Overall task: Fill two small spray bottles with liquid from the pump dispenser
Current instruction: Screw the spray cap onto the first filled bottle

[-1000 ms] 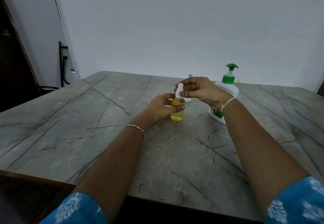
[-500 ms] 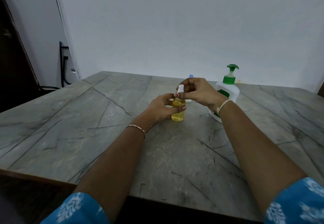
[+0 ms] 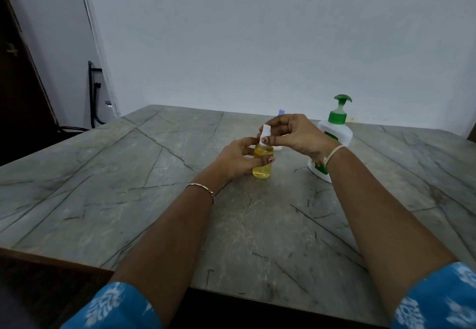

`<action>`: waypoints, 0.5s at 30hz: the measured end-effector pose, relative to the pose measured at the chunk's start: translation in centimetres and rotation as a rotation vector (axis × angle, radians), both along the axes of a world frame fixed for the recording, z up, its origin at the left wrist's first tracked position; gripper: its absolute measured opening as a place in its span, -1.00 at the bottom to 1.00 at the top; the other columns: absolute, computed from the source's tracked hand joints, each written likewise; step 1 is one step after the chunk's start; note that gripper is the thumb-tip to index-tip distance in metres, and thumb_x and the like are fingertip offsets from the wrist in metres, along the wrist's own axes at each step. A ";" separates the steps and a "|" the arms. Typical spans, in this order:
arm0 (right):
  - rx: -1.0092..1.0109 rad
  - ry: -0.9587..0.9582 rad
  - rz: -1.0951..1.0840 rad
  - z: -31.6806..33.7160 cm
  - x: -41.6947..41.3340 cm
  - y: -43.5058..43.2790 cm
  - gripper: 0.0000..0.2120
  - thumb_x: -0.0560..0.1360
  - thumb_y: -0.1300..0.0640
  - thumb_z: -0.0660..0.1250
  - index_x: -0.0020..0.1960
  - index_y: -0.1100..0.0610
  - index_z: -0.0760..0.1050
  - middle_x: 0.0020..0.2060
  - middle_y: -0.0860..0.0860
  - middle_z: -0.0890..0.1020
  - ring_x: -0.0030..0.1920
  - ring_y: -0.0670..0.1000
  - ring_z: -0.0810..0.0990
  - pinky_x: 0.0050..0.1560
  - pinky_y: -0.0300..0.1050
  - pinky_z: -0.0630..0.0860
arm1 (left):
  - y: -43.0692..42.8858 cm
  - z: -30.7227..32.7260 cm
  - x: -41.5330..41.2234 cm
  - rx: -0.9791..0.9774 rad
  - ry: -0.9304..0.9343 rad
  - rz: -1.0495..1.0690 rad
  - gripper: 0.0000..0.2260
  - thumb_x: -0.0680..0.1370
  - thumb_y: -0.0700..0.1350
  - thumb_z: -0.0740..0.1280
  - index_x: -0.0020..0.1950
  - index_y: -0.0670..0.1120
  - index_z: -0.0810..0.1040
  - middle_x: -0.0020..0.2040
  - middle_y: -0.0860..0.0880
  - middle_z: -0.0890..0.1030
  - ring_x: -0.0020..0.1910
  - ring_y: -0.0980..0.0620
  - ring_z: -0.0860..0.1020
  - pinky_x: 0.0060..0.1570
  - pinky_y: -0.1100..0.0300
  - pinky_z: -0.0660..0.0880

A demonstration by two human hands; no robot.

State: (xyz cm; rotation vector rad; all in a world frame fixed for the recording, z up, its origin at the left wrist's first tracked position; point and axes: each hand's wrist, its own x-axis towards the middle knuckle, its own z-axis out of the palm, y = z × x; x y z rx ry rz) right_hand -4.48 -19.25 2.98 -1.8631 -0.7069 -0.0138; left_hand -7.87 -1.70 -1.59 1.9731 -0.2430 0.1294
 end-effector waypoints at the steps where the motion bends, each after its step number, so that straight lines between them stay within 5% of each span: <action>1: -0.003 -0.005 0.007 0.0 0.0 0.0 -0.74 0.41 0.28 0.50 0.07 0.12 0.60 -0.03 0.09 0.71 -0.03 -0.03 0.69 0.16 -0.01 0.58 | 0.0 0.0 0.0 0.001 0.001 0.001 -0.44 0.39 0.03 0.53 0.35 -0.01 0.46 0.24 -0.08 0.58 0.20 -0.06 0.57 0.20 -0.09 0.53; 5: -0.038 0.014 0.081 0.2 -0.2 -0.2 -0.71 0.47 0.27 0.44 0.19 0.19 0.59 0.05 0.04 0.70 0.06 -0.09 0.67 0.10 -0.27 0.57 | -0.1 0.1 -0.1 -0.012 0.015 -0.004 -0.44 0.41 -0.02 0.52 0.36 -0.06 0.45 0.22 -0.07 0.58 0.20 -0.06 0.57 0.18 -0.08 0.55; 15: 0.033 -0.048 0.001 -1.0 0.2 0.1 -0.72 0.43 0.21 0.48 0.13 0.19 0.62 -0.03 0.02 0.72 0.03 -0.04 0.68 0.13 -0.21 0.57 | -0.1 -0.1 0.2 0.075 -0.024 0.036 -0.54 0.36 -0.06 0.56 0.21 -0.14 0.58 0.13 -0.11 0.65 0.15 -0.05 0.60 0.24 -0.09 0.50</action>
